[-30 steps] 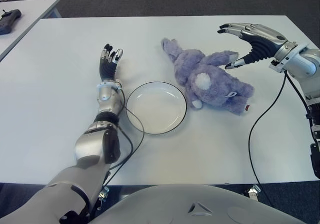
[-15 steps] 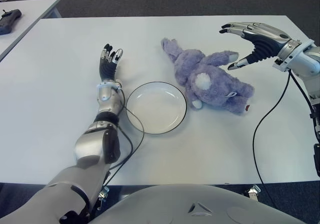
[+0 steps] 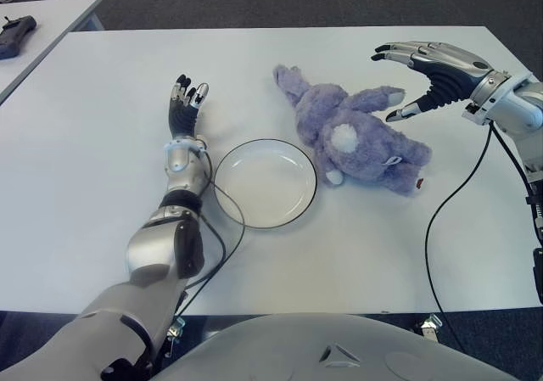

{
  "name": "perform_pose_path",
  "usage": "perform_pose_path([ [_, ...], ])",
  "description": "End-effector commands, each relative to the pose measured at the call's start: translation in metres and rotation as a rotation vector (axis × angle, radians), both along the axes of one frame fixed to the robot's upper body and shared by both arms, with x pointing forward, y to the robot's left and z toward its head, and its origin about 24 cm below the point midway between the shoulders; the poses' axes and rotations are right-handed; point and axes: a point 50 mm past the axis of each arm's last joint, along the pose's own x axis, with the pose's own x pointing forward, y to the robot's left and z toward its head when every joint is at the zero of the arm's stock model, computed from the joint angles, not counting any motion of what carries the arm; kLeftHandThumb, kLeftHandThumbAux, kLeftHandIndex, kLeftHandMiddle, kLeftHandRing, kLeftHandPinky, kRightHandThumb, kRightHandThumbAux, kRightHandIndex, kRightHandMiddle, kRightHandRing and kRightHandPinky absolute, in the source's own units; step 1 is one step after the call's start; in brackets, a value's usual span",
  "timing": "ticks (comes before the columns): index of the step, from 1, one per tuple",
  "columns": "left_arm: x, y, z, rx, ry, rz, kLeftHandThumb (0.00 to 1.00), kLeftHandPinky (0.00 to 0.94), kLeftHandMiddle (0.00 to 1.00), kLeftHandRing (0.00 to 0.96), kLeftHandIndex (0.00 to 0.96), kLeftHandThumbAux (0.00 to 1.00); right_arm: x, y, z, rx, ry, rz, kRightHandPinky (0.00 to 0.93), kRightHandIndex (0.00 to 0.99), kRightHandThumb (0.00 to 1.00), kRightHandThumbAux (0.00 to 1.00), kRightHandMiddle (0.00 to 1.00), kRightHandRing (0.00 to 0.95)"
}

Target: Put the doll into the plate.

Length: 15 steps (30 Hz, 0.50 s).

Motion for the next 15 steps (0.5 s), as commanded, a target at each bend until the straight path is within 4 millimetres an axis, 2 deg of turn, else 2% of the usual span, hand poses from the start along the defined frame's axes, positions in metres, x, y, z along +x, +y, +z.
perform_pose_path([
  [1,-0.088,-0.013,-0.109,-0.127,0.472,0.018,0.000,0.000,0.069,0.042,0.000,0.596,-0.005,-0.004,-0.001,-0.044,0.043,-0.015,0.091,0.051,0.057,0.573,0.064,0.071],
  [11,-0.087,-0.014,-0.109,-0.126,0.468,0.013,0.000,0.000,0.067,0.037,0.000,0.585,-0.016,0.000,0.011,-0.048,0.045,0.015,0.086,0.019,0.045,0.514,0.039,0.057],
  [15,-0.087,-0.014,-0.109,-0.110,0.487,0.012,0.000,0.000,0.073,0.038,0.000,0.588,-0.015,-0.005,0.010,-0.062,0.068,0.014,0.096,0.004,0.050,0.495,0.029,0.053],
])
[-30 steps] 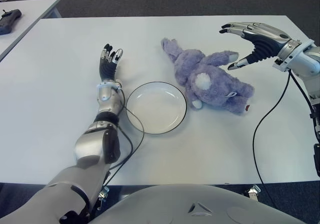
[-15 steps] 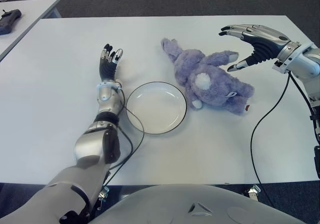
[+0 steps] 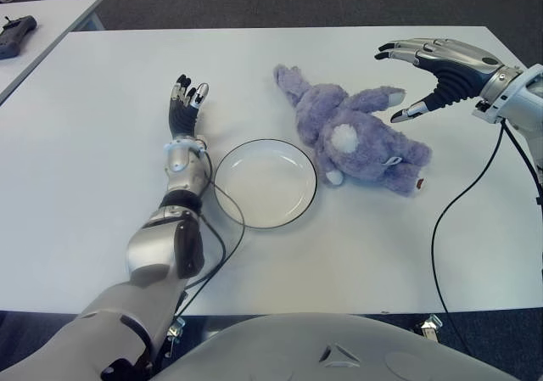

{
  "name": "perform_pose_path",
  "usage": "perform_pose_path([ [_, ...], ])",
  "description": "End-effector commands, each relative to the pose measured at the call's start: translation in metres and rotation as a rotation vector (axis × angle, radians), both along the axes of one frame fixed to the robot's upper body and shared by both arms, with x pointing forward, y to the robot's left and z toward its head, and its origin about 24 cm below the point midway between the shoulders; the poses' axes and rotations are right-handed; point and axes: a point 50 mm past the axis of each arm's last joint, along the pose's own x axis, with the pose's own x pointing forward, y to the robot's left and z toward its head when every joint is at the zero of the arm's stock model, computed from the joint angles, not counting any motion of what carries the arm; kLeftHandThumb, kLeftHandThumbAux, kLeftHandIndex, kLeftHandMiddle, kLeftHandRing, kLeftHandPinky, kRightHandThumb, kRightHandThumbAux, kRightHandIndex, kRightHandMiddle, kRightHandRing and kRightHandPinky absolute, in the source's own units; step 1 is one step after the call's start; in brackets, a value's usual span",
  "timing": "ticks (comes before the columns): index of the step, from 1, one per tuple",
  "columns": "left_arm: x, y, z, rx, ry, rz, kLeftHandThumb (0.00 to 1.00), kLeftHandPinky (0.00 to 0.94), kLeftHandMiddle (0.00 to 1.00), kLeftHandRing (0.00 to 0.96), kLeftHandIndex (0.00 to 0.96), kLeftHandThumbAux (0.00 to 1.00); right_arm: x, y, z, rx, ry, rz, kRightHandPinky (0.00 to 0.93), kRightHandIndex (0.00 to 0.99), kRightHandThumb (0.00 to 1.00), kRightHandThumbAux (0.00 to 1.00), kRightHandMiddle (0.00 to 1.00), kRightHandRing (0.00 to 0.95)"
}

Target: Put the doll into the plate.

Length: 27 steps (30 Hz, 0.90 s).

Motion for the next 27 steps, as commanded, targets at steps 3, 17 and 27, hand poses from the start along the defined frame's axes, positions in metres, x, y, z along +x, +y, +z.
perform_pose_path([
  [3,-0.087,-0.014,-0.109,-0.110,0.485,0.015,0.000,0.000,0.073,0.038,0.000,0.588,-0.010,-0.004,0.002,-0.023,0.072,0.017,0.073,0.000,0.049,0.459,0.016,0.041],
  [17,-0.086,-0.014,-0.109,-0.107,0.492,0.021,0.000,0.018,0.071,0.042,0.002,0.629,-0.023,-0.002,0.012,-0.013,0.098,0.038,0.037,0.000,0.012,0.367,0.000,0.007],
  [27,-0.085,-0.013,-0.108,-0.116,0.488,0.026,0.000,0.014,0.064,0.042,0.000,0.637,-0.054,0.008,0.014,-0.017,0.039,0.097,0.115,0.000,0.042,0.341,0.001,0.028],
])
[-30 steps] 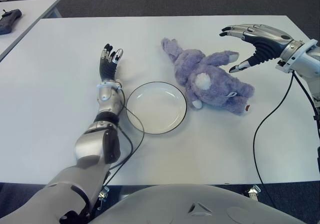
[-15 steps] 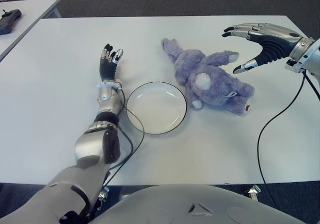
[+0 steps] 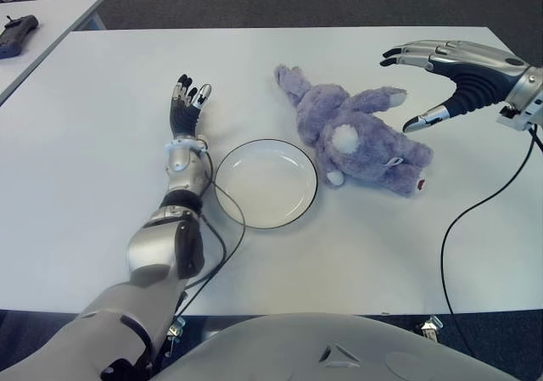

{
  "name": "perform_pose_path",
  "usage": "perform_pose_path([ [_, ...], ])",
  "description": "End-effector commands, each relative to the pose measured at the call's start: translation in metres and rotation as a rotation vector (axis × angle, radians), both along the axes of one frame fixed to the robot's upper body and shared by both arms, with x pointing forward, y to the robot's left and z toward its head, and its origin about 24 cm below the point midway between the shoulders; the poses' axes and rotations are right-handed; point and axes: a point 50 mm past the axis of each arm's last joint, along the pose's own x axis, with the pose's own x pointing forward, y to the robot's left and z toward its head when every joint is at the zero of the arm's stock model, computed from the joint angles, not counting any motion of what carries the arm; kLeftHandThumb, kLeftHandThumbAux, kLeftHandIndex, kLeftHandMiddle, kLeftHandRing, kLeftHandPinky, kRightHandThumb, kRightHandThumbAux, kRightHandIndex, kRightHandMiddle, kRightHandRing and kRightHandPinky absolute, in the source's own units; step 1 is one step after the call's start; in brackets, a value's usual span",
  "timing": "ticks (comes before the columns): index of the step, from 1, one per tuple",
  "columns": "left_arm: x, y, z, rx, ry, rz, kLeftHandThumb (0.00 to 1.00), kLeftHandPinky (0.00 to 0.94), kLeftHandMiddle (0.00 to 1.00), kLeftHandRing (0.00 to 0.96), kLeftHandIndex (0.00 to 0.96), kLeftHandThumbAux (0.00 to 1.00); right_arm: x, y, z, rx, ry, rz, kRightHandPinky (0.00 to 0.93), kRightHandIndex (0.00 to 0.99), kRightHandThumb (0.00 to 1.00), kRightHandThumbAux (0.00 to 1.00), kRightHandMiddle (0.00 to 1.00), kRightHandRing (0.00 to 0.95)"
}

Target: Put the doll into the plate.

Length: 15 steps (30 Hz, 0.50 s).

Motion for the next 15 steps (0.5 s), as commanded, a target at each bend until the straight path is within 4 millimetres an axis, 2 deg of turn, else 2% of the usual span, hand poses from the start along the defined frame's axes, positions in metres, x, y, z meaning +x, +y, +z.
perform_pose_path([
  [1,-0.085,-0.011,-0.108,-0.119,0.482,0.032,0.000,0.014,0.065,0.042,0.000,0.640,-0.018,0.008,-0.008,-0.003,-0.012,0.051,0.130,0.000,0.062,0.347,0.000,0.033],
  [4,-0.085,-0.011,-0.108,-0.116,0.487,0.033,0.000,0.014,0.067,0.042,0.000,0.644,-0.020,0.014,-0.015,0.004,-0.056,0.091,0.163,0.000,0.099,0.354,0.000,0.039],
  [7,-0.085,-0.011,-0.108,-0.115,0.494,0.033,0.000,0.015,0.070,0.042,0.001,0.650,-0.021,0.020,-0.021,0.024,-0.088,0.131,0.204,0.000,0.179,0.360,0.000,0.049],
  [12,-0.085,-0.010,-0.108,-0.136,0.486,0.036,0.000,0.020,0.066,0.041,0.006,0.644,-0.020,0.023,-0.033,0.040,-0.093,0.177,0.252,0.000,0.216,0.362,0.000,0.069],
  [15,-0.085,-0.009,-0.108,-0.147,0.477,0.037,0.000,0.020,0.063,0.041,0.008,0.639,-0.019,0.023,-0.042,0.062,-0.102,0.198,0.243,0.000,0.224,0.362,0.000,0.080],
])
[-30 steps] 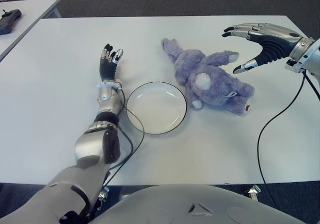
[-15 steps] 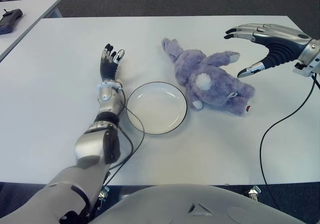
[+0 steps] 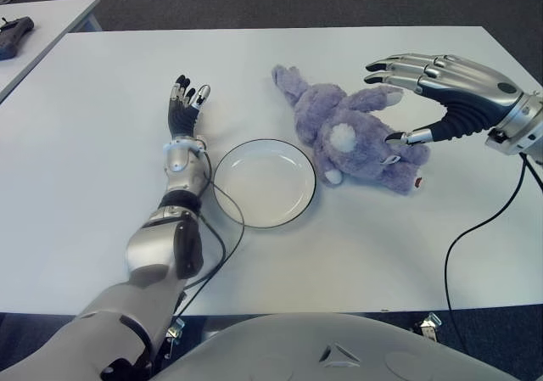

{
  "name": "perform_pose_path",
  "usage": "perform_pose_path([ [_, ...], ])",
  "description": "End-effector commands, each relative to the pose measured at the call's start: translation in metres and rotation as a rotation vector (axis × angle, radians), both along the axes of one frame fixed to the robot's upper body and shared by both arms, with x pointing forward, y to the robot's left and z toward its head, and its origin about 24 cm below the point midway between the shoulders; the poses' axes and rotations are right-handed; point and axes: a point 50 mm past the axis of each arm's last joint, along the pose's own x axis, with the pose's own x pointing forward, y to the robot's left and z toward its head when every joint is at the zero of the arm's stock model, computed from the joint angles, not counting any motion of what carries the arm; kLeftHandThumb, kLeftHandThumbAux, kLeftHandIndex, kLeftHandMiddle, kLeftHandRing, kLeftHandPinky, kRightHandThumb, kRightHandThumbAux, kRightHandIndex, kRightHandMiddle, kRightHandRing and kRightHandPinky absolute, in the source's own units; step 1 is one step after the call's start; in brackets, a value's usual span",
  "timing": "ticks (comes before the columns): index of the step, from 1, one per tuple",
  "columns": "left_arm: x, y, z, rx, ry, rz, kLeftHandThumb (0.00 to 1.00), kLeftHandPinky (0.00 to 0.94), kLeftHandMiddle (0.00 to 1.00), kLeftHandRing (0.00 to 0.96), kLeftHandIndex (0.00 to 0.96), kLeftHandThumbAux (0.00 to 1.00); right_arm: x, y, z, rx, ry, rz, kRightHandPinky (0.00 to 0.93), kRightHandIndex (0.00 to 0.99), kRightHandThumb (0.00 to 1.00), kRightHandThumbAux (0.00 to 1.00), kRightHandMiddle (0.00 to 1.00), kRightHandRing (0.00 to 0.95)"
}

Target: Put the doll into the plate.

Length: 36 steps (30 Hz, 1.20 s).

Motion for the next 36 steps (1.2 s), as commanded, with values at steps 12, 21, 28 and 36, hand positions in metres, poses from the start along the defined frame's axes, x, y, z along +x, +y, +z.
perform_pose_path([
  [12,-0.084,-0.014,-0.107,-0.142,0.469,0.027,0.000,0.017,0.071,0.046,0.011,0.621,0.002,0.005,-0.043,0.086,0.032,0.054,0.265,0.000,0.243,0.403,0.000,0.092],
  [21,-0.084,-0.015,-0.107,-0.134,0.480,0.032,0.000,0.026,0.072,0.047,0.012,0.642,0.001,0.011,-0.061,0.157,0.079,0.026,0.247,0.000,0.291,0.428,0.000,0.089],
  [28,-0.084,-0.014,-0.107,-0.139,0.482,0.033,0.000,0.028,0.077,0.049,0.013,0.659,0.002,0.016,-0.069,0.195,0.104,0.017,0.240,0.000,0.322,0.445,0.000,0.095],
  [36,-0.085,-0.015,-0.108,-0.144,0.476,0.030,0.000,0.019,0.071,0.048,0.010,0.649,0.004,0.018,-0.075,0.222,0.125,-0.007,0.269,0.000,0.339,0.453,0.000,0.104],
])
